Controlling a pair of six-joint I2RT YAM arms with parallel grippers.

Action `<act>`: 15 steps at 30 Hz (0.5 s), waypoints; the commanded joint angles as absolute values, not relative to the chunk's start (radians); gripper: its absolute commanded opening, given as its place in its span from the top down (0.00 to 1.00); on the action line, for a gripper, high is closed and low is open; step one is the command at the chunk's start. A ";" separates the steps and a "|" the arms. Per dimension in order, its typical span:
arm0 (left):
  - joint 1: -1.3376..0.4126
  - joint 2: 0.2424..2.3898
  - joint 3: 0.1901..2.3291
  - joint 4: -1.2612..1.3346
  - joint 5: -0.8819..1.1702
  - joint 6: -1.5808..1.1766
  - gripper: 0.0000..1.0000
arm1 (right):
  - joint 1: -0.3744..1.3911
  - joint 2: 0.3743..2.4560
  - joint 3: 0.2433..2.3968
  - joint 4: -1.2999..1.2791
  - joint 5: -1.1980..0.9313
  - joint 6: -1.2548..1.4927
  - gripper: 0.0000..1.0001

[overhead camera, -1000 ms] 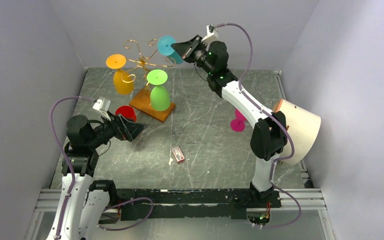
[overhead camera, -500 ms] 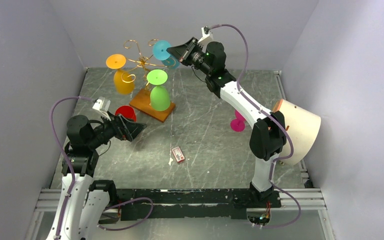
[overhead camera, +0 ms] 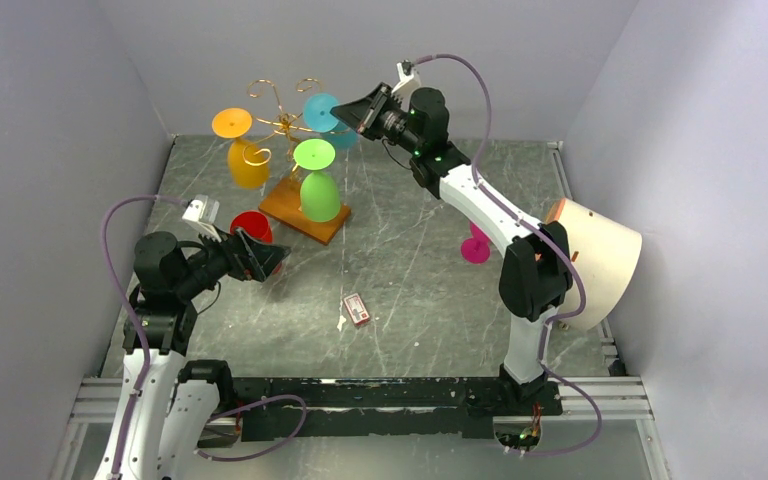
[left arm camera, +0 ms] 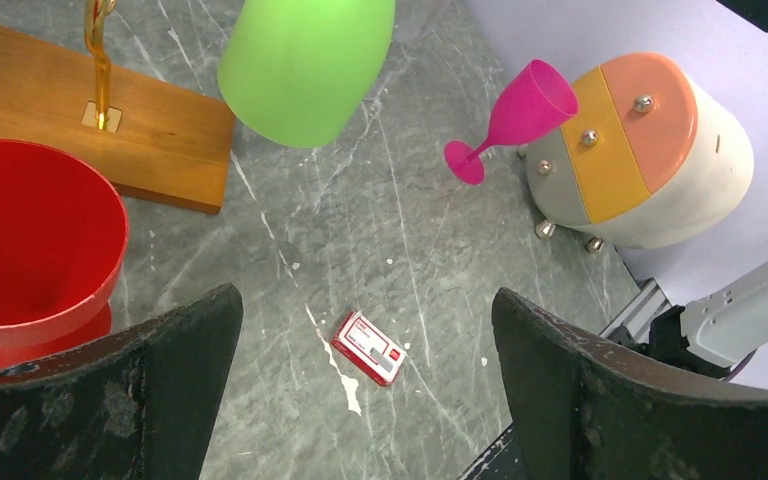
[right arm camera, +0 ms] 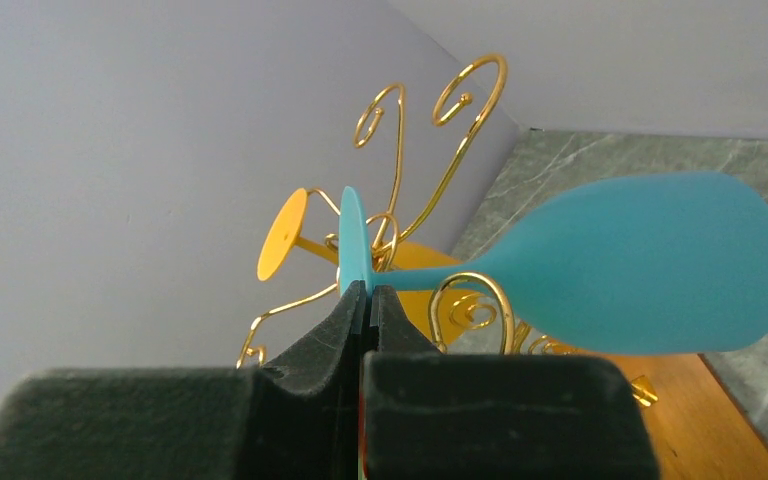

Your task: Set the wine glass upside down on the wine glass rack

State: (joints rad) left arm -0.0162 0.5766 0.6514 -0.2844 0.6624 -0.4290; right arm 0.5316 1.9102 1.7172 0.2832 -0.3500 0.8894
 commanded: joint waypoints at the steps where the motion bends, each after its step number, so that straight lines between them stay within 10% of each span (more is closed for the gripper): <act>1: -0.025 0.565 0.666 -0.289 0.641 -0.408 0.02 | 0.535 1.887 1.692 0.305 -0.383 0.891 1.00; 15: -0.025 0.568 0.666 -0.287 0.632 -0.410 0.02 | 0.535 1.819 1.585 0.346 -0.351 0.907 1.00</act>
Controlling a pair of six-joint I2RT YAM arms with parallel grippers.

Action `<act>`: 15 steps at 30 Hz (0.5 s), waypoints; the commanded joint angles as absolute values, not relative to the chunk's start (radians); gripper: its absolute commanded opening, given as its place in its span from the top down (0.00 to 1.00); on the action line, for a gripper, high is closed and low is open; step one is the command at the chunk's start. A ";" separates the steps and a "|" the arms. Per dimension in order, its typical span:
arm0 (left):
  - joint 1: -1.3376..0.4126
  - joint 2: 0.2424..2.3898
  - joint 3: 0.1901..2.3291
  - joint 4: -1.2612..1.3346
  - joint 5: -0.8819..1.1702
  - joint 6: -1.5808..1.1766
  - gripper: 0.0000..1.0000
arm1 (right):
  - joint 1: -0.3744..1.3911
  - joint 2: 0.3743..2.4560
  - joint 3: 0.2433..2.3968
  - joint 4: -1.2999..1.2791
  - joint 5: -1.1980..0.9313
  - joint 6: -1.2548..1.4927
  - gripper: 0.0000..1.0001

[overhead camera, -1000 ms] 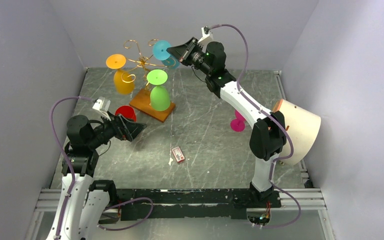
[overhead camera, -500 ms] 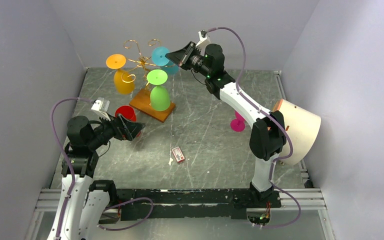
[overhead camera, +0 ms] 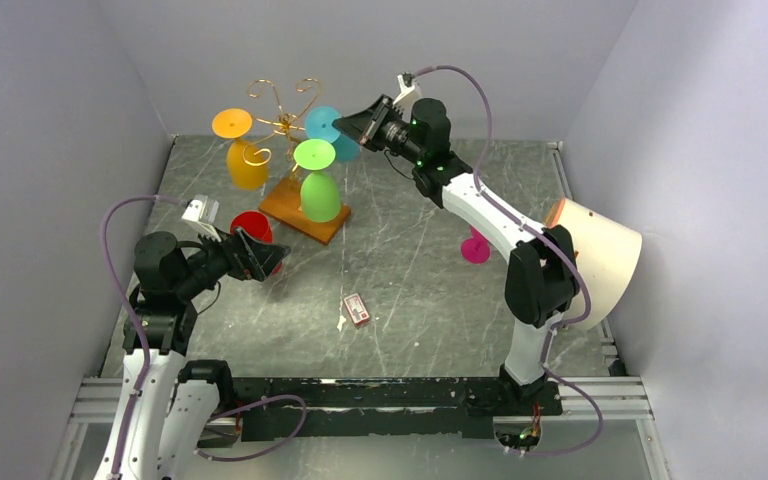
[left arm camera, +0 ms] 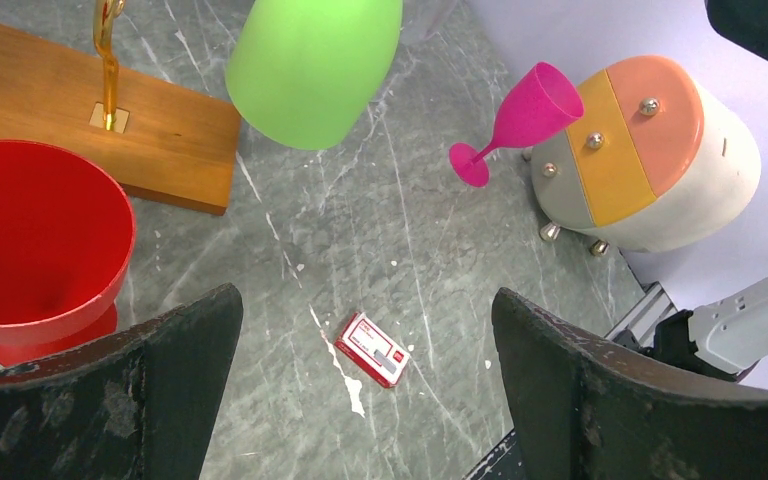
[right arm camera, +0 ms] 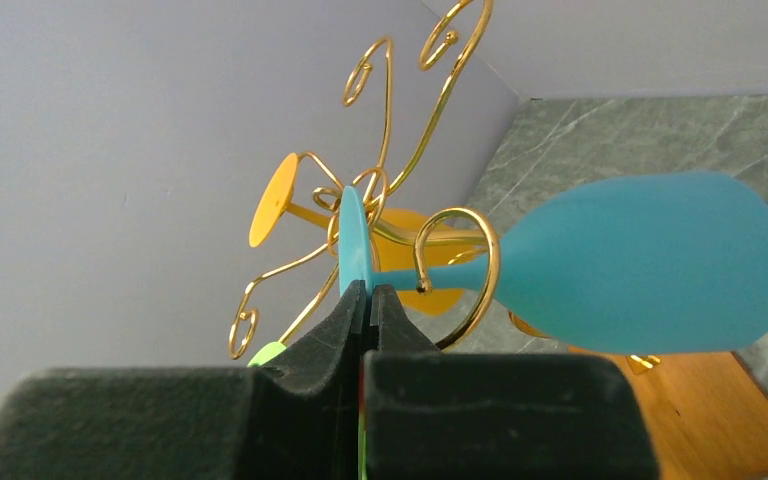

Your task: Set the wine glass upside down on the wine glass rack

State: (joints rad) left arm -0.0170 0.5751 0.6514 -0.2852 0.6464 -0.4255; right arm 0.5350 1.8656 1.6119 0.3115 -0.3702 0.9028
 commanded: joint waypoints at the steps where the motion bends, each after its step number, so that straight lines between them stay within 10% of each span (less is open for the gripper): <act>1: -0.025 0.568 0.666 -0.288 0.632 -0.410 0.02 | 0.534 1.815 1.582 0.347 -0.349 0.908 1.00; 15: -0.023 0.569 0.664 -0.287 0.625 -0.410 0.02 | 0.520 1.748 1.486 0.405 -0.296 0.933 1.00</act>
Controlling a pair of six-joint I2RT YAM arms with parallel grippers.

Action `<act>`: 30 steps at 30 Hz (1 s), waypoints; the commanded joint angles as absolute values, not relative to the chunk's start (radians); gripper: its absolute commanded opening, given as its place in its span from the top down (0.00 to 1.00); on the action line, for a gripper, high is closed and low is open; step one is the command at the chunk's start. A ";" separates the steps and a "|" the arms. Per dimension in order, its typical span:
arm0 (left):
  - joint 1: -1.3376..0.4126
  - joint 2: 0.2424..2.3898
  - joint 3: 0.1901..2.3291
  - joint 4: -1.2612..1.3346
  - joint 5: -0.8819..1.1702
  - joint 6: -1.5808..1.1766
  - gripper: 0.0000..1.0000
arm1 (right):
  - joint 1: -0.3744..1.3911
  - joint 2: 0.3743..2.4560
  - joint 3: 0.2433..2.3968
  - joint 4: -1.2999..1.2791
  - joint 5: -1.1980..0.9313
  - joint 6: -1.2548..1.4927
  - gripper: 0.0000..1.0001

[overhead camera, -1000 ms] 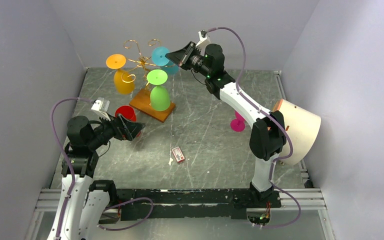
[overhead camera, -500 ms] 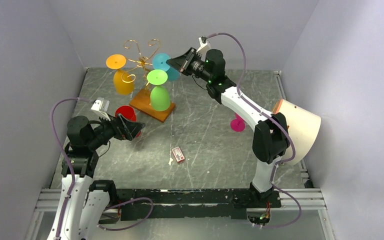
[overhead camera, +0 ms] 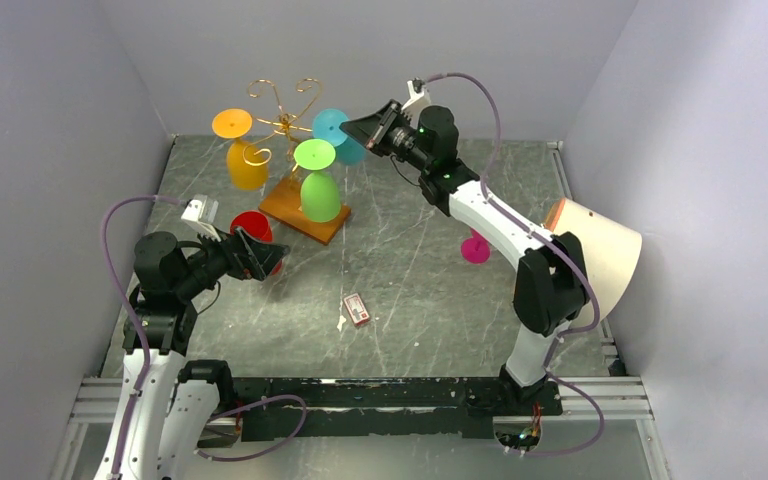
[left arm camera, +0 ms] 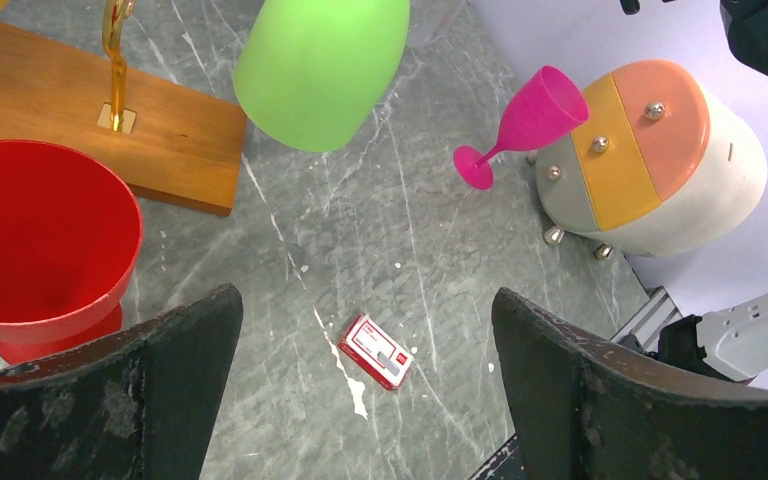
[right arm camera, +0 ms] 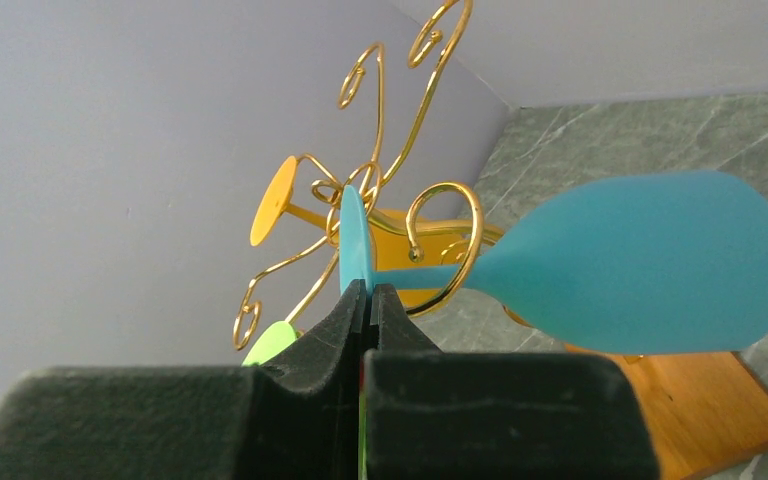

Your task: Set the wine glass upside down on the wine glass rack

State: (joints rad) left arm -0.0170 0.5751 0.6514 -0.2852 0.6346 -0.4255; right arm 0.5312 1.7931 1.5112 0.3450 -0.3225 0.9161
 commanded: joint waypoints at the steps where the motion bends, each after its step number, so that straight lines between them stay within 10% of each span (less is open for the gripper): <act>1: -0.023 0.569 0.664 -0.287 0.624 -0.410 0.02 | 0.518 1.747 1.482 0.410 -0.293 0.937 1.00; 30: -0.023 0.565 0.662 -0.285 0.626 -0.412 0.02 | 0.463 1.786 1.405 0.572 -0.296 1.128 1.00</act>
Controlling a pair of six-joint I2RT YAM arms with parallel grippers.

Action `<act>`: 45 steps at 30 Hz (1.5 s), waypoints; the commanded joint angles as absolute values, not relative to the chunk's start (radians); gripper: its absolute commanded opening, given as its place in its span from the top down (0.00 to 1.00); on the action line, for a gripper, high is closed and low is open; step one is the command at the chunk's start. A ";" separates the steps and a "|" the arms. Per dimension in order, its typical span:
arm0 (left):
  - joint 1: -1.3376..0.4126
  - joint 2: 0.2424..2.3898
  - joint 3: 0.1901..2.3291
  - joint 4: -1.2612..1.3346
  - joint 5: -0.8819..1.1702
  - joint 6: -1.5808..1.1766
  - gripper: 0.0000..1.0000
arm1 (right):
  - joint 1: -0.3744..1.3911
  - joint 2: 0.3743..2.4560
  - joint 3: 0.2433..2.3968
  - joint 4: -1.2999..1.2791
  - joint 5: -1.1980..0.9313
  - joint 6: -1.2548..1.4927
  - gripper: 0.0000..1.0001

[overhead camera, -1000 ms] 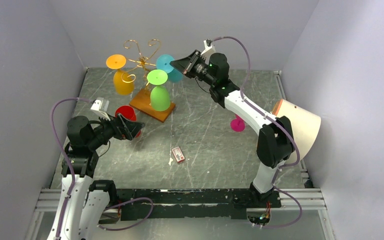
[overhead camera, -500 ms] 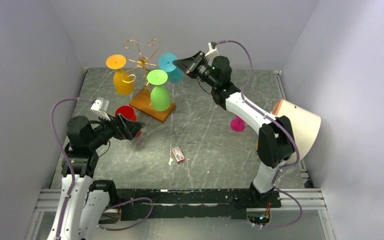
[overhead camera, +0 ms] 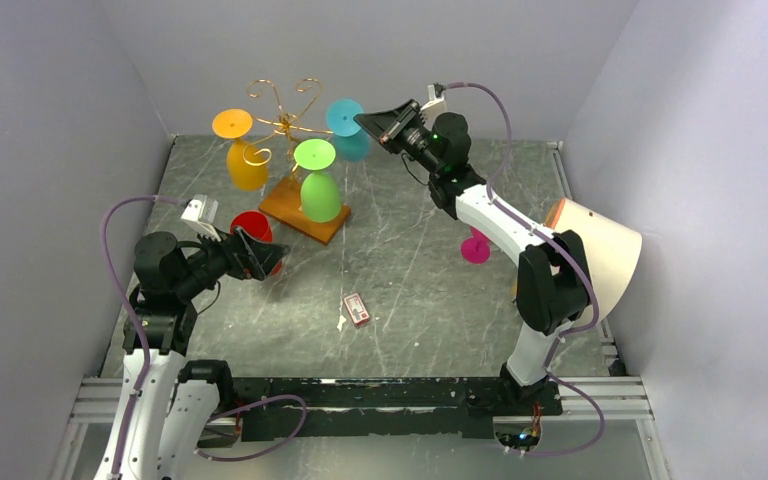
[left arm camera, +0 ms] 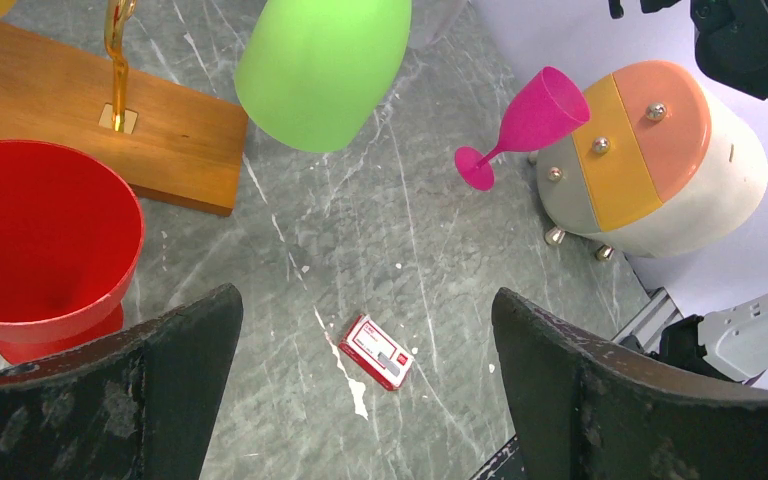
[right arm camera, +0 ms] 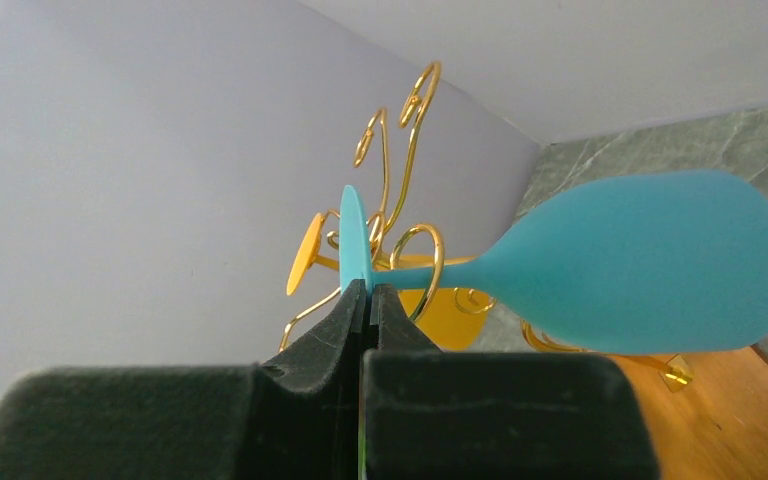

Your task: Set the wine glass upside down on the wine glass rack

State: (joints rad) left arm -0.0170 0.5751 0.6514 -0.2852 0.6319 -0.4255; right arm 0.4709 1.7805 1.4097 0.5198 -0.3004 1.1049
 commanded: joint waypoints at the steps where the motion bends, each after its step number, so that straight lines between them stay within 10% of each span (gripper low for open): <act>1: -0.023 0.565 0.663 -0.285 0.625 -0.411 0.02 | 0.462 1.788 1.404 0.572 -0.290 1.131 1.00; 21: -0.023 0.590 0.672 -0.316 0.573 -0.412 0.02 | 0.451 1.835 1.426 0.545 -0.299 1.139 0.76; 35: -0.023 0.600 0.709 -0.427 0.246 -0.507 0.02 | 0.395 1.629 1.206 0.576 -0.337 1.079 0.23; 37: -0.023 0.605 0.714 -0.447 0.186 -0.548 0.02 | 0.381 1.590 1.158 0.591 -0.359 1.067 0.02; 45: -0.023 0.678 0.721 -0.526 -0.087 -0.798 0.02 | 0.371 1.411 1.104 0.370 -0.387 0.822 0.00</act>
State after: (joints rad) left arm -0.0170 0.6476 0.6914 -0.4656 0.0948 -0.6411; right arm 0.3748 1.5032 1.1137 0.4900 -0.3603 0.9909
